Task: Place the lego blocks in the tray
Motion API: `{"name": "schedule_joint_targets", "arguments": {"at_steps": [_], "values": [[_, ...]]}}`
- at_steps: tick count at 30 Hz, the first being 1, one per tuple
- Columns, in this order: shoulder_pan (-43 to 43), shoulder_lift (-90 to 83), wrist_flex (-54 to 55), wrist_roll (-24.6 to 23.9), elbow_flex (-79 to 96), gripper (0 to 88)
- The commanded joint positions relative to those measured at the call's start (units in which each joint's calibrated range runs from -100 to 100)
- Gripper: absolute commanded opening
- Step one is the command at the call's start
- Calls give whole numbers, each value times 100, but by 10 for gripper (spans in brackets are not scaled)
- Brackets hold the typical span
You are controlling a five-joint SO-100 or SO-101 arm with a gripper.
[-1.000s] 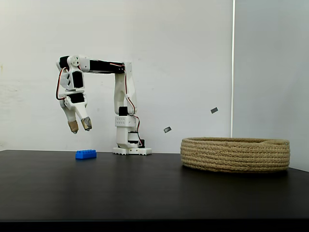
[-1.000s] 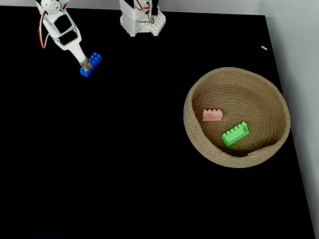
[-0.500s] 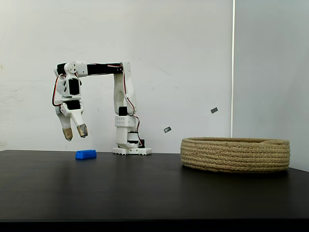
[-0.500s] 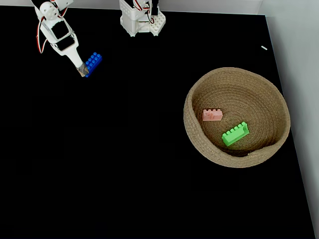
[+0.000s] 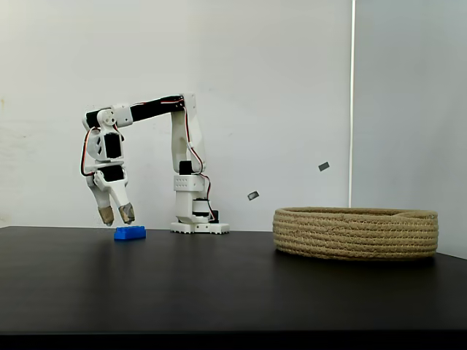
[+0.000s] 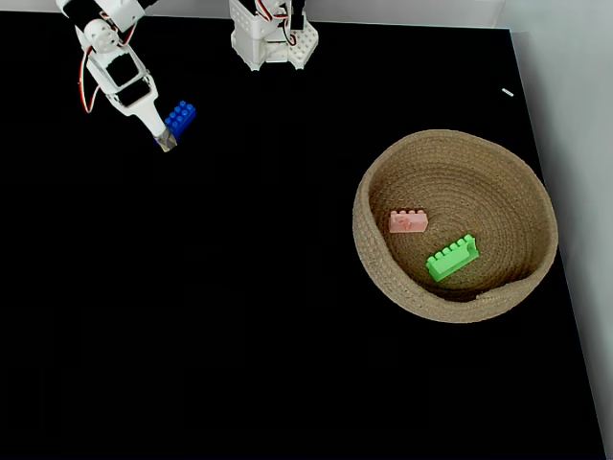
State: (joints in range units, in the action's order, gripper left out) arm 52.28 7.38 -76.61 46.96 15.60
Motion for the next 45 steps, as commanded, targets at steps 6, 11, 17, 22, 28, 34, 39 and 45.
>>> {"name": "schedule_joint_targets", "arguments": {"at_steps": [6,11,17,22,28,34,39,45], "values": [[-331,-463,477,-239,697,333],[-463,-566,702,-254,1035,334],[-537,-729,727,-215,1390,163],[-595,-832,827,-166,1509,0],[-834,-996,668,-659,1044,0],[-1864,-1202,-431,-2305,-1127,0],[-2895,-1830,-1289,-3316,-2239,0],[-4676,-3206,-1272,-4332,-1710,0]]}}
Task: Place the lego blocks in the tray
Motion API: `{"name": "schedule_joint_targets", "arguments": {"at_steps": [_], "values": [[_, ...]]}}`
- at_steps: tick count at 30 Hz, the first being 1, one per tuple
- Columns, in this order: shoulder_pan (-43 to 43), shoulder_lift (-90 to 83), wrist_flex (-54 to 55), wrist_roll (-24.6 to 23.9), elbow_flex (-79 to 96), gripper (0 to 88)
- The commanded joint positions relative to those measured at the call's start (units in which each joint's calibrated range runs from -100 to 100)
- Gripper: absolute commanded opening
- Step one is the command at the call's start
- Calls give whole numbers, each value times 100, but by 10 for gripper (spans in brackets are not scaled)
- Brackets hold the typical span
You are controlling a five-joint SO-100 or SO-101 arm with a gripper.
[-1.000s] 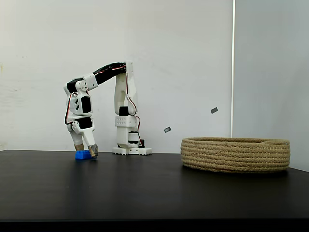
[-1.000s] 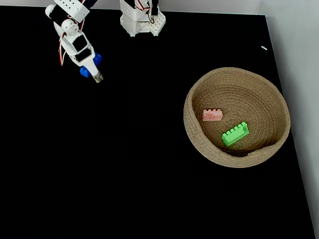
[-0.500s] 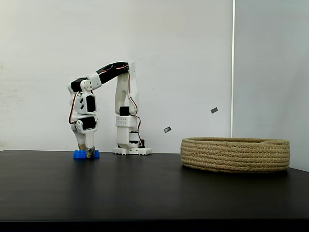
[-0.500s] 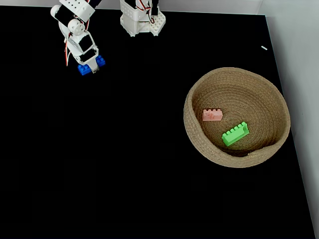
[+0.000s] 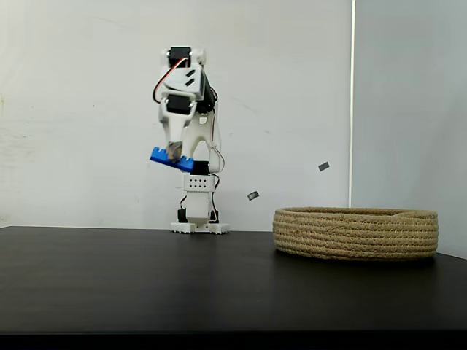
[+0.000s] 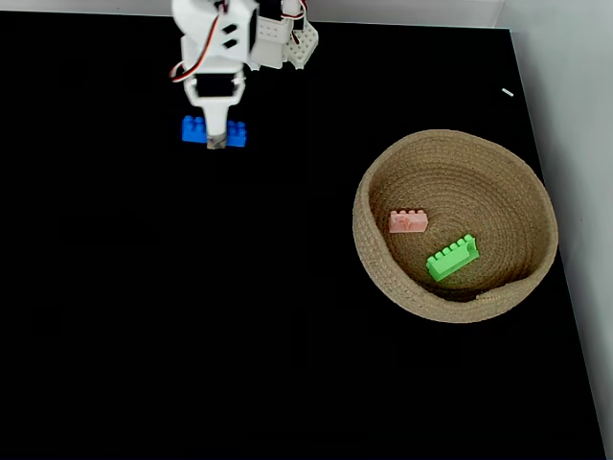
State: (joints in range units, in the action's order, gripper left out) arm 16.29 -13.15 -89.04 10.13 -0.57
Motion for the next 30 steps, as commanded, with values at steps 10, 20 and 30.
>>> {"name": "schedule_joint_targets", "arguments": {"at_steps": [10,20,30], "values": [[-3385,-1136,337,-2056,290,2],[-3879,-405,1661,-2071,582,42],[-3945,-560,2352,-1768,956,209]]}}
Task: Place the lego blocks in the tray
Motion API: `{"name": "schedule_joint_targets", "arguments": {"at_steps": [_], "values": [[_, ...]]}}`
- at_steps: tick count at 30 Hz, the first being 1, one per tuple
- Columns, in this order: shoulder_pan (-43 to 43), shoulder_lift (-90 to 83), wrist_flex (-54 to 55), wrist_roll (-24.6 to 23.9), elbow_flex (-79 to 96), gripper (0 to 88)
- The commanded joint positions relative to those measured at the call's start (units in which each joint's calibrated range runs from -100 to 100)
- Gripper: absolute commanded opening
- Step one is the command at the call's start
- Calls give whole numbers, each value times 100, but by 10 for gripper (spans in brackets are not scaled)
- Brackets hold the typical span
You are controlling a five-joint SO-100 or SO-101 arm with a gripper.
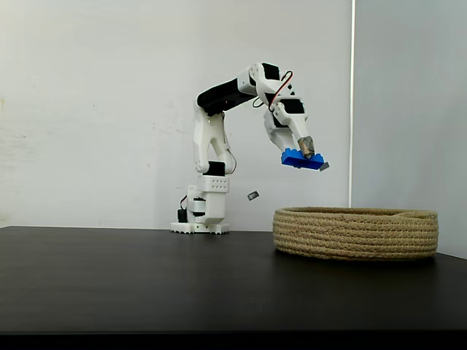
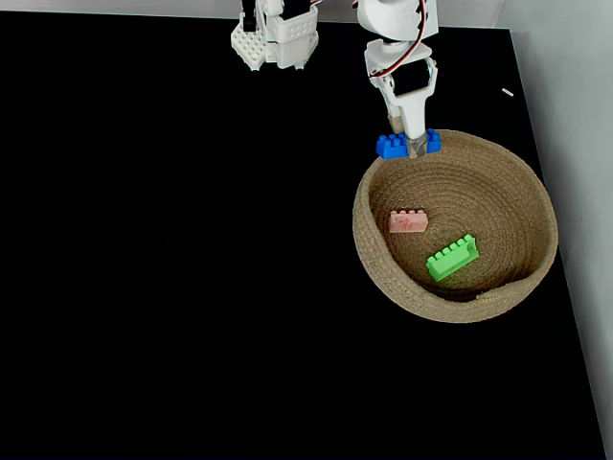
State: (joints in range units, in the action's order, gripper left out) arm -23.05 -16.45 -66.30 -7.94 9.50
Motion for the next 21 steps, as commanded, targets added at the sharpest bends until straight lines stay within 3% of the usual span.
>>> {"name": "schedule_joint_targets", "arguments": {"at_steps": [1,5,7,14,18,21], "values": [[13,-229,70,-5,-6,247],[95,-263,79,-132,158,340],[120,-298,54,-142,176,342],[680,-865,-463,20,650,303],[961,-2232,112,361,2192,208],[1109,-3299,195,361,3158,176]]}}
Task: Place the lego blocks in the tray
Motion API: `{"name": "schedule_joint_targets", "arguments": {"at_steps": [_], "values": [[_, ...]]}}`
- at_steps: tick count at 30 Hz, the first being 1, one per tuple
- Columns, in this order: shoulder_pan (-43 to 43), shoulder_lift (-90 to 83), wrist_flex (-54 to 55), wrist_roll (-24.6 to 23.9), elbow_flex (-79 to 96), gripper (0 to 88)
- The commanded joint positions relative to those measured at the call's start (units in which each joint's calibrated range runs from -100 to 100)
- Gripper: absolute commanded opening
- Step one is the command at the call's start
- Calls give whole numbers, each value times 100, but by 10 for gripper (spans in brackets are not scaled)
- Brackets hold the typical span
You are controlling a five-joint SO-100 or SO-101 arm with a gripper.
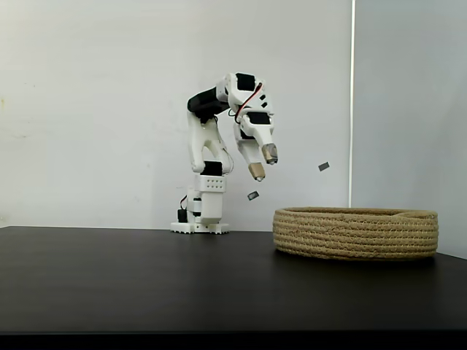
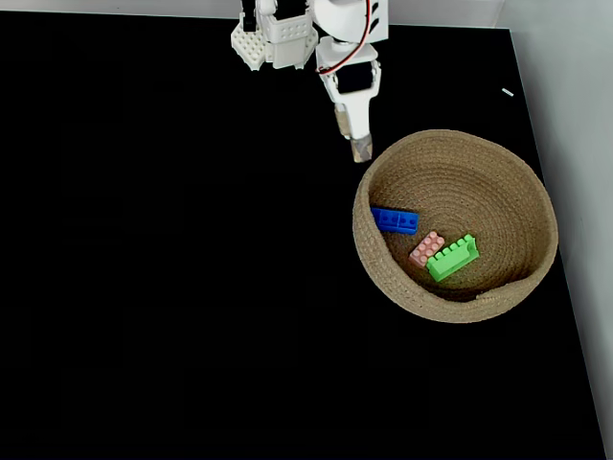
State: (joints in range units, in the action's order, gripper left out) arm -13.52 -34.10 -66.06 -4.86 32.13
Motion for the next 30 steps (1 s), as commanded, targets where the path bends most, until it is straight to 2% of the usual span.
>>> {"name": "schedule_joint_targets", "arguments": {"at_steps": [1,4,8,11,13,18,27,29,30], "values": [[198,-1810,154,20,1106,169],[437,-2523,79,29,1753,143],[989,-3306,429,332,2930,111],[1442,-3813,912,488,3796,208],[1657,-4097,1004,601,4179,223],[2011,-4767,1146,689,4836,131],[2588,-6307,1287,1050,6231,107],[2580,-6470,1320,1133,6459,57],[2564,-6470,1337,1182,6532,4]]}}
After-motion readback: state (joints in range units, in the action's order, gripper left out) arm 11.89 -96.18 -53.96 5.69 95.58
